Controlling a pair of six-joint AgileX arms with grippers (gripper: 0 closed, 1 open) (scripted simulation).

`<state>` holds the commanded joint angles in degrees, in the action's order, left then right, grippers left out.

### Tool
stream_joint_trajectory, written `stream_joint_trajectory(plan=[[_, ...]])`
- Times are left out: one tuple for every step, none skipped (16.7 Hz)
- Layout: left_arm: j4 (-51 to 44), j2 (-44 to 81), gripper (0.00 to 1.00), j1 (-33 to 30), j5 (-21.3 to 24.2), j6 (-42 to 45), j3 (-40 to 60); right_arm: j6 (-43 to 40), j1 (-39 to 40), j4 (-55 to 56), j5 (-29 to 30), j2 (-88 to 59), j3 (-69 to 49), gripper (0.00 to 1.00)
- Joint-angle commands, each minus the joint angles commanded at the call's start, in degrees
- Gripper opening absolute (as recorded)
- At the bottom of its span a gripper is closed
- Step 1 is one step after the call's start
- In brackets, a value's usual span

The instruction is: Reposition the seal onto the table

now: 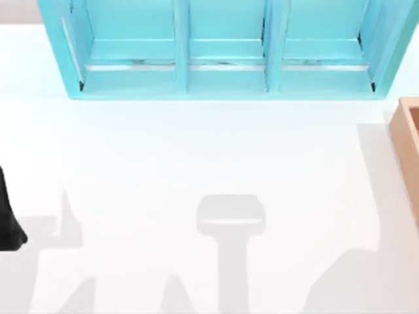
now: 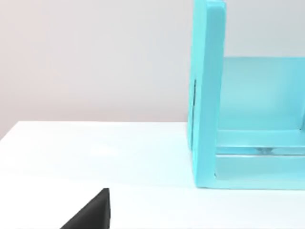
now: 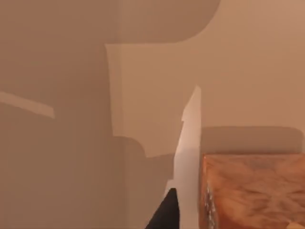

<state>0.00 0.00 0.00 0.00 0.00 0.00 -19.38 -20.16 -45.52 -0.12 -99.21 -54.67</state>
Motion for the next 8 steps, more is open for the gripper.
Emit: stream_joint_trajectory(plan=[[0.0,0.0,1.0,0.0,0.0,0.0,0.0,0.0,0.0,0.0,0.0,0.0,0.0,0.32],[0.0,0.0,1.0,0.0,0.0,0.0,0.0,0.0,0.0,0.0,0.0,0.0,0.0,0.25],[0.0,0.0,1.0,0.0,0.0,0.0,0.0,0.0,0.0,0.0,0.0,0.0,0.0,0.17],[0.0,0.0,1.0,0.0,0.0,0.0,0.0,0.0,0.0,0.0,0.0,0.0,0.0,0.1],[0.0,0.0,1.0,0.0,0.0,0.0,0.0,0.0,0.0,0.0,0.0,0.0,0.0,0.02],[0.0,0.0,1.0,0.0,0.0,0.0,0.0,0.0,0.0,0.0,0.0,0.0,0.0,0.0],[0.0,0.0,1.0,0.0,0.0,0.0,0.0,0.0,0.0,0.0,0.0,0.0,0.0,0.0],[0.0,0.0,1.0,0.0,0.0,0.0,0.0,0.0,0.0,0.0,0.0,0.0,0.0,0.0]])
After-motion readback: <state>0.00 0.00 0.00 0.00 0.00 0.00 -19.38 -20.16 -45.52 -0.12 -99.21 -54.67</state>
